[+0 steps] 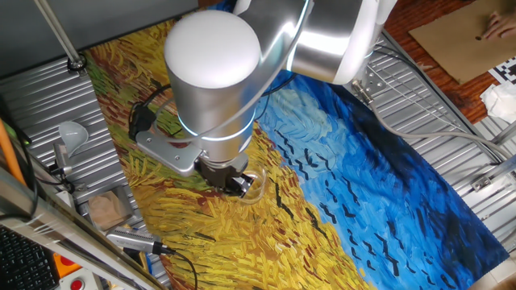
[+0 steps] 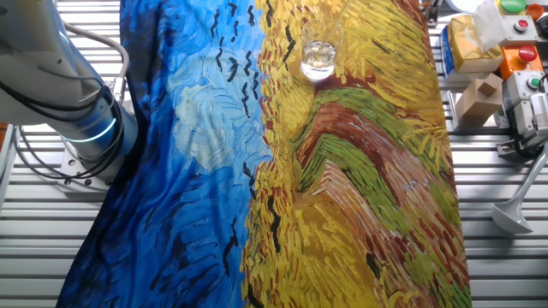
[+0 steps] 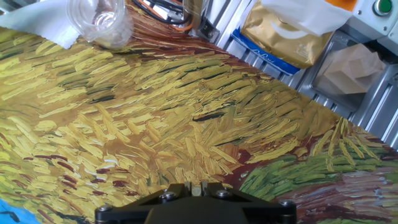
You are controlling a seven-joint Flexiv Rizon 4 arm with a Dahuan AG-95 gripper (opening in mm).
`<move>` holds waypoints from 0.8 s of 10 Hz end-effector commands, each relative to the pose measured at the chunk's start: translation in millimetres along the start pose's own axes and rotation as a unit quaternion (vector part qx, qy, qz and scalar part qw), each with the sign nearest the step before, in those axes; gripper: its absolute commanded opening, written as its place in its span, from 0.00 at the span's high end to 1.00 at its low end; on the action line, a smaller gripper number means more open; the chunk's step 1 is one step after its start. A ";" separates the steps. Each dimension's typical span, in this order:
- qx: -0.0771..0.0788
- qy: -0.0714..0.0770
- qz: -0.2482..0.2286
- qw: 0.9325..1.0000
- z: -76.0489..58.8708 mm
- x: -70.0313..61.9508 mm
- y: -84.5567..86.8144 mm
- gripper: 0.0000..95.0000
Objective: Stir the beaker with a glass rod
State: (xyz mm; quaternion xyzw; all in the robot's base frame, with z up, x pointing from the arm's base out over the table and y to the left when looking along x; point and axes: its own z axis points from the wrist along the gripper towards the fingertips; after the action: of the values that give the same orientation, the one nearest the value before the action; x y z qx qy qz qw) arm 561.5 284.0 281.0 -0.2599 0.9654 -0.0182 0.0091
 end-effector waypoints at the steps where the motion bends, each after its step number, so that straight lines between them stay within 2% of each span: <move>1: -0.001 0.000 0.002 1.000 -0.8 -1.2 0.2 1.00; 8: -0.008 -0.005 0.008 1.000 -1.7 -2.9 0.3 1.00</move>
State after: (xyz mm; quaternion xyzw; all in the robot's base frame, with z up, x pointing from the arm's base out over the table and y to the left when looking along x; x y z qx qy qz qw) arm 563.8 285.7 283.0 -0.2522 0.9676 -0.0086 0.0124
